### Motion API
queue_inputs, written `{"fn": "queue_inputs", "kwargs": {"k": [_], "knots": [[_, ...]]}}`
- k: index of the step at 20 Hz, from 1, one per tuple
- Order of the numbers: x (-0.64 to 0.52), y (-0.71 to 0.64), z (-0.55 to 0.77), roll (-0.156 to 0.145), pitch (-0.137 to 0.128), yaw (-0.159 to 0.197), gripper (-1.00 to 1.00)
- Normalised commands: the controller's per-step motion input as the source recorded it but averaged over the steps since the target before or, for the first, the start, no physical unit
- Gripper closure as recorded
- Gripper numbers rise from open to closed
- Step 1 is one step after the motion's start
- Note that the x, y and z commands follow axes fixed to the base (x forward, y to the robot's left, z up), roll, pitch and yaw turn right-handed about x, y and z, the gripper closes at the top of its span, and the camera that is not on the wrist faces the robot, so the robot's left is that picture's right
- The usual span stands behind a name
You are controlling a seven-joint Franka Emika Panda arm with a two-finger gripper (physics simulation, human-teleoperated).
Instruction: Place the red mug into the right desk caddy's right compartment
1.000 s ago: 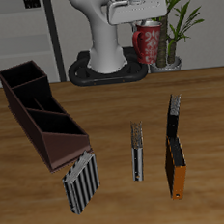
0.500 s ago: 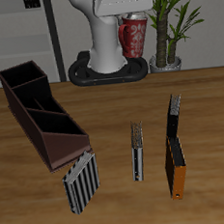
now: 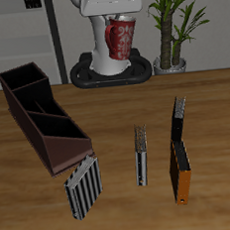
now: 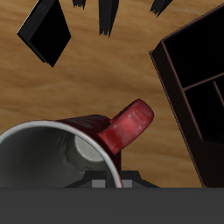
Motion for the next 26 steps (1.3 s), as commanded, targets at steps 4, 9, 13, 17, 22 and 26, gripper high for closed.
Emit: {"fn": "queue_inputs", "kwargs": {"k": [4,9,13,17,22,26], "knots": [[-0.04,-0.43,-0.06,-0.049,0.018,-0.021,1.00],[-0.12,-0.27,0.06,-0.043,-0.012,-0.006,1.00],[-0.08,-0.28,0.08,-0.061,-0.020,-0.015,1.00],[-0.04,-0.17,-0.04,-0.030,0.025,0.003,1.00],[-0.14,-0.26,0.08,-0.021,-0.012,0.026,1.00],[0.03,-0.21,-0.03,0.014,0.057,0.017,1.00]]}}
